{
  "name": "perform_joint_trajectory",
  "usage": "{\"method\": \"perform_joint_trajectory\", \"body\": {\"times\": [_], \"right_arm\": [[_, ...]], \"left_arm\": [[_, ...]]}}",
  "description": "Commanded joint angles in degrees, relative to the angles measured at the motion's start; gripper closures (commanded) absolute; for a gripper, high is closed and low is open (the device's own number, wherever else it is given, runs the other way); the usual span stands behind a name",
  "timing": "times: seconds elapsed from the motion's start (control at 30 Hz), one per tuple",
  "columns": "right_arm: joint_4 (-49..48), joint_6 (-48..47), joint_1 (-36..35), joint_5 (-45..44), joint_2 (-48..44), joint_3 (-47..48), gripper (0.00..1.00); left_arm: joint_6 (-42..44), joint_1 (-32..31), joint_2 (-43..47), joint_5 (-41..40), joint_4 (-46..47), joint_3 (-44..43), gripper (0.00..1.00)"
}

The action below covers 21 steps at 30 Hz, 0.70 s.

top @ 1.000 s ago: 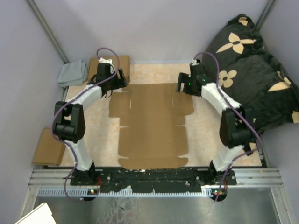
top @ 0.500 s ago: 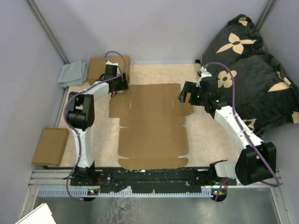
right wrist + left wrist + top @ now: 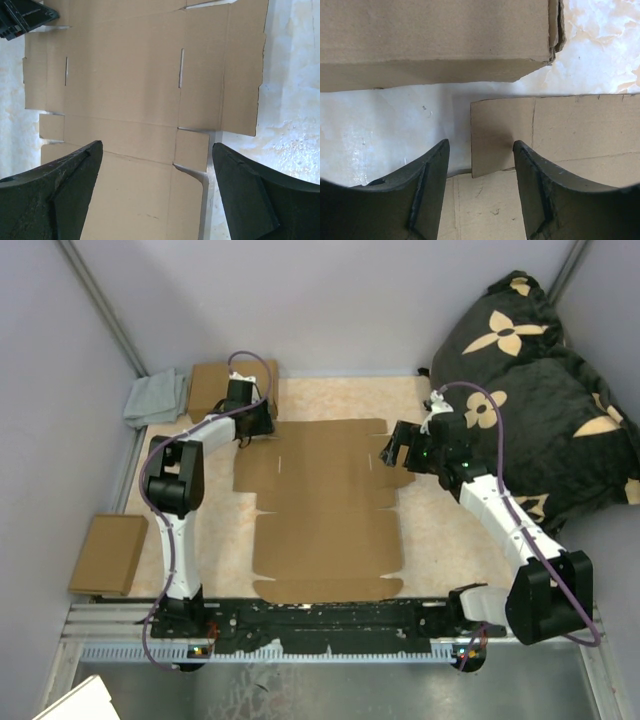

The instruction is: Fold the paper box

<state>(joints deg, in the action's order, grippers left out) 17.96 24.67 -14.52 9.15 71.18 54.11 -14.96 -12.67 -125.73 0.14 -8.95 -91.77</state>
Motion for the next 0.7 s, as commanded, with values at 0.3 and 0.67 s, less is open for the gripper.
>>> {"method": "perform_joint_trajectory", "body": {"times": [0.3, 0.67], "right_arm": [[-2.55, 1.12, -0.33, 0.60, -1.75, -1.54, 0.08], [-2.21, 1.31, -0.33, -3.14, 3.93, 2.45, 0.07]], "left_arm": [[-1.68, -0.25, -0.41, 6.05, 3.95, -1.00, 0.67], [-2.43, -0.23, 6.84, 8.68, 1.46, 4.07, 1.00]]}}
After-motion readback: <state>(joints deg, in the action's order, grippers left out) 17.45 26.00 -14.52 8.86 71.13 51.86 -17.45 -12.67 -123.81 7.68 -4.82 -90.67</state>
